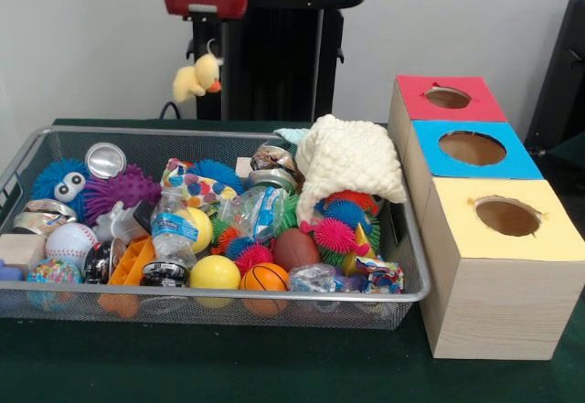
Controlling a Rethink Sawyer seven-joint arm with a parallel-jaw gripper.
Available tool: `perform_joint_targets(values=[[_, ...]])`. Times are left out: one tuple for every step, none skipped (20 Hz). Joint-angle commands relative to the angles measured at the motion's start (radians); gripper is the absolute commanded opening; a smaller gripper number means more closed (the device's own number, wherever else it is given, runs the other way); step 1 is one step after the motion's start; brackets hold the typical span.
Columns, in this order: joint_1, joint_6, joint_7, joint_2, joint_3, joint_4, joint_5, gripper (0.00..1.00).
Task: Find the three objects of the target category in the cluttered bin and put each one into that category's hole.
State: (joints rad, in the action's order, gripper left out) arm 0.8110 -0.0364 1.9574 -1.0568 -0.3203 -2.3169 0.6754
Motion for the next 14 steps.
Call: perform_joint_targets(values=[[-0.056,-0.083,0.08,-0.144,-0.141,-0.131,-0.134,0.0],[-0.061,-0.085,0.082,-0.154,-0.148,-0.141,-0.151,0.0],[-0.076,-0.085,0.091,-0.167,-0.151,-0.156,-0.172,0.0],[-0.087,-0.085,0.093,-0.174,-0.149,-0.16,-0.181,0.0],[-0.108,-0.085,0.099,-0.188,-0.147,-0.17,-0.199,0.0],[-0.127,-0.087,0.104,-0.191,-0.142,-0.175,-0.213,0.0],[-0.147,-0.089,0.109,-0.195,-0.137,-0.179,-0.226,0.0],[-0.164,-0.089,0.113,-0.195,-0.127,-0.18,-0.234,0.0],[-0.196,-0.085,0.124,-0.19,-0.108,-0.177,-0.239,0.0],[-0.219,-0.083,0.13,-0.187,-0.091,-0.176,-0.244,0.0],[-0.264,-0.076,0.147,-0.184,-0.06,-0.17,-0.248,0.0],[-0.292,-0.069,0.154,-0.178,-0.038,-0.166,-0.249,0.0],[-0.33,-0.065,0.165,-0.176,-0.012,-0.16,-0.255,0.0],[-0.368,-0.062,0.176,-0.173,0.014,-0.154,-0.261,0.0]])
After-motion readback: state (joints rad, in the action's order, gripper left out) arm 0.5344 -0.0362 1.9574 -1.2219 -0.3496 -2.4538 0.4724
